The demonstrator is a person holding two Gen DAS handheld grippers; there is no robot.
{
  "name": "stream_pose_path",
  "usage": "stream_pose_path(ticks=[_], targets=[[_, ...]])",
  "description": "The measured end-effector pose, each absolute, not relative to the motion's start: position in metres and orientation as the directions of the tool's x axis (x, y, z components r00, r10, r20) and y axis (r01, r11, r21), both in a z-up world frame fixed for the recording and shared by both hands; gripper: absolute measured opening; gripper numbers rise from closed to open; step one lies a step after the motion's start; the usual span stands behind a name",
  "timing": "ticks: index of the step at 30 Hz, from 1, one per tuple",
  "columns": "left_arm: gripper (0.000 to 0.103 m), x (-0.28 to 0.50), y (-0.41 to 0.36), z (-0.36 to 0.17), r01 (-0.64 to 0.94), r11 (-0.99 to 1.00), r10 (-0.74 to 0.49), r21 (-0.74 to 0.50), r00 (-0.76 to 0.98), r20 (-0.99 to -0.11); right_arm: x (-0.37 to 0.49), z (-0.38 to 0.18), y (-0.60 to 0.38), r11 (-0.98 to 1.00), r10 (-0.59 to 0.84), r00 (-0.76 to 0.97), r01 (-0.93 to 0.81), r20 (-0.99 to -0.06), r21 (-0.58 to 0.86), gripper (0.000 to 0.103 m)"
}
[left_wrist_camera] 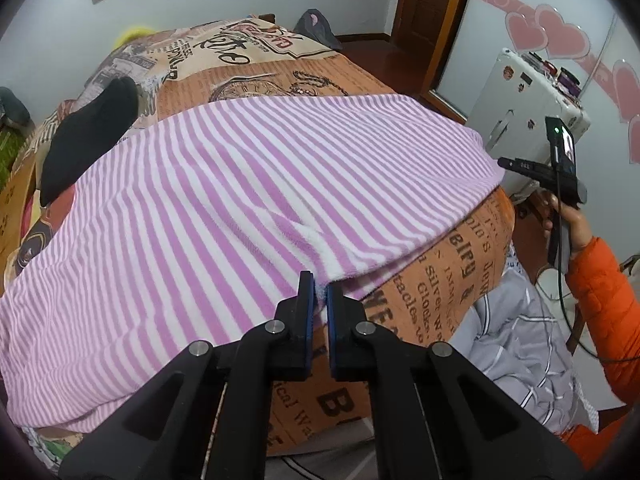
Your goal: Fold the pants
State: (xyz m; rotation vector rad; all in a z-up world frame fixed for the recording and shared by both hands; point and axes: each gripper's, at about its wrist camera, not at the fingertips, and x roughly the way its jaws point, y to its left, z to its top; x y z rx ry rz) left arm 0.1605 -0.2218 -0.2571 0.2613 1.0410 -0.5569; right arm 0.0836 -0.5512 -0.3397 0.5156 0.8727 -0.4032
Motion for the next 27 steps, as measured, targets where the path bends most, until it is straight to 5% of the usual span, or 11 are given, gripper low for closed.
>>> stream_pose_path(ticks=[7, 14, 20, 27], targets=[[0.011, 0.163, -0.197, -0.241, 0.508, 0.849, -0.36, -0.144, 0.357, -0.862, 0.085, -0.354, -0.556, 0.808, -0.119, 0.516, 0.547, -0.848, 0.219, 0.003], [0.043, 0.161, -0.136, -0.198, 0.429, 0.886, -0.38, -0.176, 0.454, -0.806, 0.081, -0.3, -0.539, 0.848, -0.14, 0.562, 0.494, -0.815, 0.195, 0.013], [0.051, 0.182, -0.04, -0.168, 0.239, 0.96, -0.266, -0.148, 0.597, -0.757, 0.108, -0.244, -0.495, 0.921, -0.14, 0.653, 0.363, -0.744, 0.145, 0.042], [0.053, 0.234, 0.094, -0.173, -0.003, 0.997, -0.055, -0.073, 0.628, -0.776, 0.176, -0.212, -0.413, 0.983, -0.008, 0.696, 0.138, -0.718, 0.123, 0.047]])
